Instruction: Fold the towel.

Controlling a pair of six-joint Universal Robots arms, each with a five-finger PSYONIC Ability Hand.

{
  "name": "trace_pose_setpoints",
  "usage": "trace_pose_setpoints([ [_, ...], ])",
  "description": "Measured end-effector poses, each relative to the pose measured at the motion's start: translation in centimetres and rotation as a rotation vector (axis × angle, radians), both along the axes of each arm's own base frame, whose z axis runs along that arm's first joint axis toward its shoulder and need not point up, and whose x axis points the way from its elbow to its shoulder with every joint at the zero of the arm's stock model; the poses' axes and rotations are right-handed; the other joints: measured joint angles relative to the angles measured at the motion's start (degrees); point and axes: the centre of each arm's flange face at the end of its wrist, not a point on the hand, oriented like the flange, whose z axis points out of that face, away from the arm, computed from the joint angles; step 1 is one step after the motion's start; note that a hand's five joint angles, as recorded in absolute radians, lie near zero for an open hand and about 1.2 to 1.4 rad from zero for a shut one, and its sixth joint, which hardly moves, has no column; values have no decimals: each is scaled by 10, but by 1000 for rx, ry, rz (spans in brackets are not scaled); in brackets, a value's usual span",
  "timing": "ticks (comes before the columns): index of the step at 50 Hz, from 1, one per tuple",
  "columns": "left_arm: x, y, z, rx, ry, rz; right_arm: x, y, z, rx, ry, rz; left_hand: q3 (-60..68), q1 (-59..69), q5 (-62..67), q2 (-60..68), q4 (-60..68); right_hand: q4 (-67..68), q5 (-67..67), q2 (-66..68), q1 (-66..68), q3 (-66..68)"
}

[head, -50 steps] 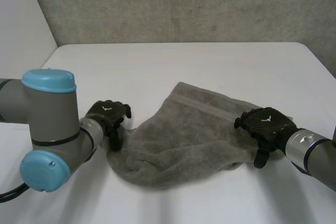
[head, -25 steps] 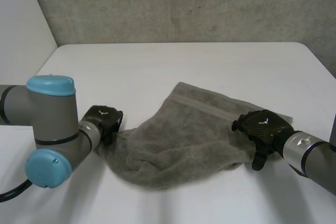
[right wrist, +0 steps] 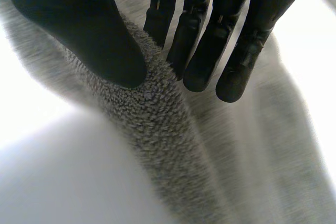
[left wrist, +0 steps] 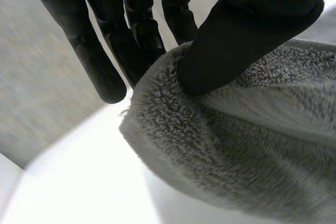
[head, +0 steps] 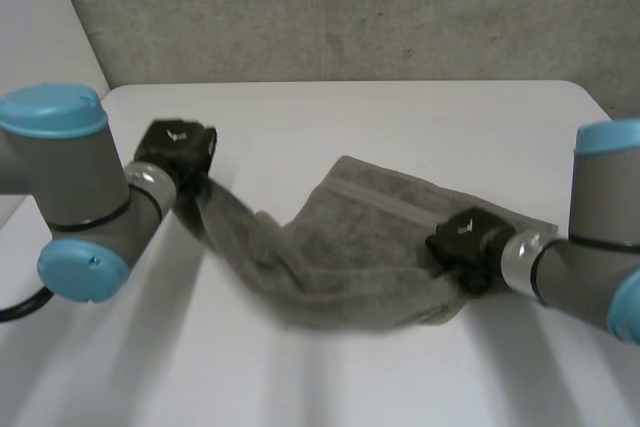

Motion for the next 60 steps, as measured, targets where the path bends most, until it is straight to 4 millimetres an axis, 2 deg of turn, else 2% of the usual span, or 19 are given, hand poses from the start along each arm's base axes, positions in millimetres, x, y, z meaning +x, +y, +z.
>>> trace_pose_setpoints([
  [3,-1,-12,14,-77,34,10,6,-17,16,-79,-34,-18,0,0,0,0,0,1,0,0,0,0],
  [8,-5,-37,56,-297,130,23,19,-62,74,-375,-199,-103,0,3,0,0,1,2,0,0,0,0],
  [9,-7,-45,81,-417,190,23,22,-79,114,-560,-312,-155,0,4,0,0,1,2,0,0,0,2],
  [15,-7,-43,152,-710,375,11,15,-85,207,-950,-574,-240,0,5,2,0,1,2,0,0,0,2],
  [17,-5,-37,169,-763,425,4,12,-79,221,-1003,-610,-247,0,5,3,1,1,2,1,0,0,2],
  [22,0,-24,174,-764,467,-7,11,-66,205,-917,-538,-230,0,5,3,0,1,2,3,0,0,2],
  [28,5,-18,132,-591,409,9,10,-36,135,-572,-269,-159,0,5,3,1,1,2,4,0,0,2],
  [30,7,-15,103,-474,361,21,8,-11,97,-377,-117,-97,0,5,3,1,1,2,4,0,0,2],
  [32,7,-15,103,-474,361,21,8,-11,97,-377,-117,-97,0,5,3,1,1,2,4,0,0,2],
  [34,10,-10,69,-341,305,33,2,23,62,-176,39,-17,0,5,3,1,1,2,4,0,0,2],
  [36,11,-8,60,-304,289,36,1,29,56,-143,64,-2,0,5,3,1,1,2,4,0,0,2],
  [39,13,-2,35,-215,251,44,-8,69,28,44,198,88,0,5,3,1,1,2,4,0,0,2],
  [42,13,-2,32,-204,247,45,-9,75,26,65,213,101,0,5,3,1,1,2,4,0,0,2],
  [43,14,2,22,-171,232,47,-11,82,23,94,233,120,0,5,3,1,1,2,4,0,0,2],
  [44,15,4,20,-162,229,48,-15,114,19,191,282,208,0,8,3,1,1,2,4,0,0,2],
  [51,15,9,17,-150,223,47,-13,144,33,266,240,324,0,8,4,1,1,-127,-91,-120,-83,-124],
  [55,17,14,24,-150,224,45,-3,141,57,209,114,339,0,8,4,1,1,-407,-378,-406,-315,-404],
  [57,17,14,24,-150,224,45,-3,141,57,209,114,339,0,8,4,1,1,-407,-378,-406,-315,-404],
  [60,17,22,41,-174,239,35,6,111,89,109,-76,233,0,8,4,1,1,-535,-510,-521,-414,-539],
])
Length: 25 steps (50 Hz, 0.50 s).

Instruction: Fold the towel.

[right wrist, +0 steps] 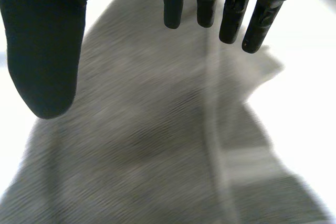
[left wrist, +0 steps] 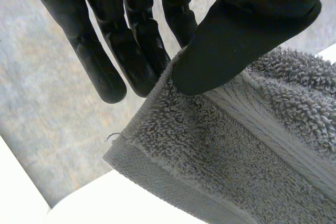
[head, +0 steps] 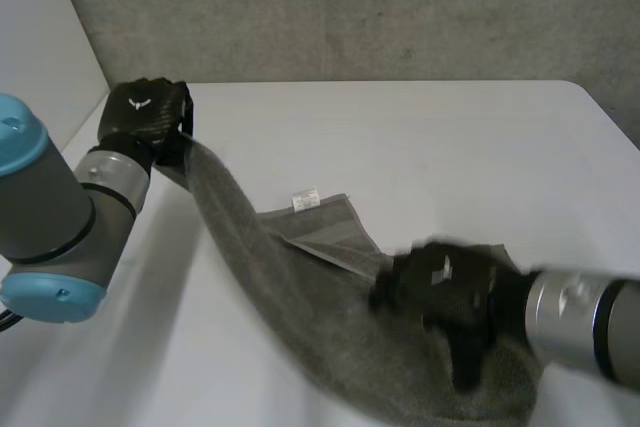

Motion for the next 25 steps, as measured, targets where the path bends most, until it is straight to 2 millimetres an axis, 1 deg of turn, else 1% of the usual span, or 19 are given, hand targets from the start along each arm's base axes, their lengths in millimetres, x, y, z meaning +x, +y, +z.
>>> trace_pose_setpoints([
  [2,0,5,12,-26,12,-5,1,-21,14,-31,-96,-84,0,0,0,0,0,0,0,0,0,0],
  [4,0,9,21,-45,20,-9,1,-34,21,-47,-152,-134,0,0,0,0,0,0,0,0,0,0],
  [5,0,14,30,-67,30,-13,1,-47,25,-58,-202,-179,0,0,0,0,0,0,0,0,0,0],
  [9,0,27,54,-129,55,-28,2,-75,27,-59,-296,-266,0,0,0,0,0,0,0,0,0,0],
  [10,0,27,54,-129,55,-28,2,-75,27,-59,-296,-266,0,0,0,0,0,0,0,0,0,0],
  [11,0,31,62,-150,63,-34,3,-84,23,-49,-321,-294,0,0,0,0,0,0,0,0,0,0],
  [12,0,35,67,-165,69,-39,4,-88,21,-43,-327,-304,0,0,0,0,0,0,0,0,0,0],
  [13,0,35,67,-165,69,-39,4,-88,21,-43,-327,-304,0,0,0,0,0,0,0,0,0,0],
  [14,0,41,78,-193,80,-49,6,-98,8,-12,-335,-339,0,0,0,0,0,0,0,0,0,1],
  [15,0,44,80,-200,83,-54,7,-101,2,1,-329,-351,0,0,0,0,0,4,4,2,3,3],
  [16,0,45,83,-206,85,-58,7,-103,-5,14,-320,-364,0,0,0,0,0,40,41,38,24,45],
  [17,0,45,83,-206,85,-58,7,-103,-5,14,-320,-364,0,0,0,0,0,40,41,38,24,45],
  [18,0,49,86,-212,87,-65,7,-106,-17,30,-301,-384,0,0,0,0,0,73,72,68,51,83],
  [19,0,51,87,-214,87,-69,7,-107,-24,37,-287,-396,0,0,0,0,0,95,90,87,69,107],
  [20,0,51,87,-214,87,-69,7,-107,-24,37,-287,-396,0,0,0,0,0,95,90,87,69,107],
  [21,0,52,88,-212,85,-73,6,-107,-32,40,-271,-410,0,0,0,0,0,119,112,108,88,129],
  [23,0,53,87,-210,84,-75,5,-108,-38,36,-260,-419,0,0,0,0,0,138,129,131,105,149],
  [25,0,53,86,-203,81,-76,2,-107,-49,20,-240,-428,0,0,0,0,0,165,153,161,127,175],
])
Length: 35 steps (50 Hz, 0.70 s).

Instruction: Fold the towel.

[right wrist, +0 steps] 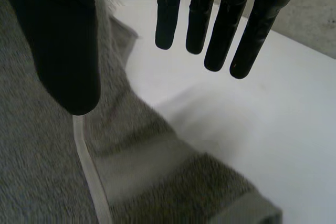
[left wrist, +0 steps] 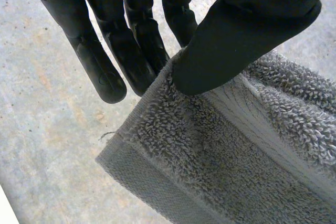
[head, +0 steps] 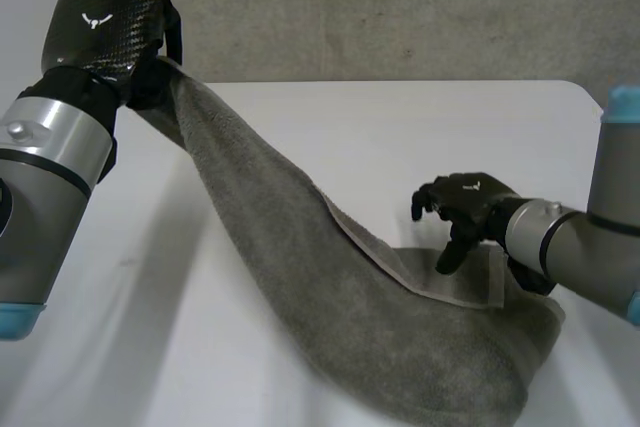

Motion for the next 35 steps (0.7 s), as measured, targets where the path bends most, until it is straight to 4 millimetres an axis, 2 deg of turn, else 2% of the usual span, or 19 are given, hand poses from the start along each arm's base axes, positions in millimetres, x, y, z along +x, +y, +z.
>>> trace_pose_setpoints([
  [16,3,-7,-7,19,-8,15,-24,28,-45,-73,176,60,0,0,1,0,0,25,26,21,20,25],
  [26,2,-9,-10,29,-11,16,-25,26,-63,-131,212,75,0,0,1,0,0,26,28,24,21,27],
  [35,1,-11,-15,40,-16,16,-23,19,-71,-175,226,85,0,0,1,0,0,50,33,50,35,50],
])
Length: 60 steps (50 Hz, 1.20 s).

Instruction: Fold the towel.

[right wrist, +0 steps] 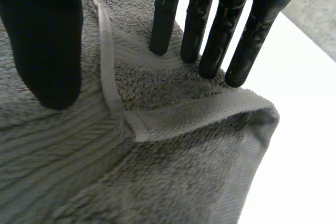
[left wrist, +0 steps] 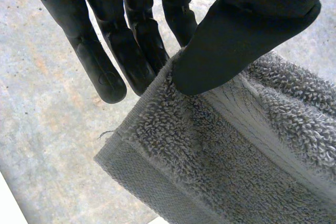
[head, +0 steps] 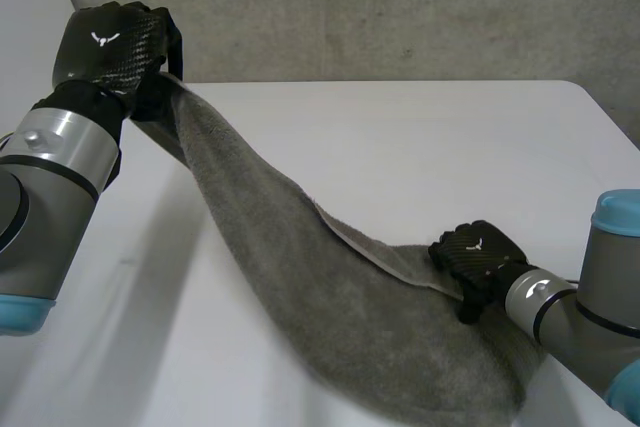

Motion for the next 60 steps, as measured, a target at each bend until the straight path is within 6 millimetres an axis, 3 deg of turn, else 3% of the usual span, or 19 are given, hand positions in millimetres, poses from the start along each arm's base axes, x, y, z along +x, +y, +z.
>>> trace_pose_setpoints([
  [7,-1,-2,-4,11,-6,0,1,-13,-4,-75,19,-6,0,0,0,0,0,49,18,52,52,49],
  [21,0,-10,-17,45,-23,11,2,-45,-3,-161,75,-40,0,0,0,0,0,212,210,206,181,210],
  [33,5,-21,-31,85,-42,35,5,-59,7,-179,80,-55,0,0,0,0,0,90,127,95,99,87],
  [54,4,-27,-39,104,-51,36,4,-58,27,-130,108,-41,0,0,0,0,0,70,105,78,82,69],
  [60,4,-28,-43,115,-55,36,6,-64,23,-153,143,-18,0,0,0,0,0,70,105,78,82,69],
])
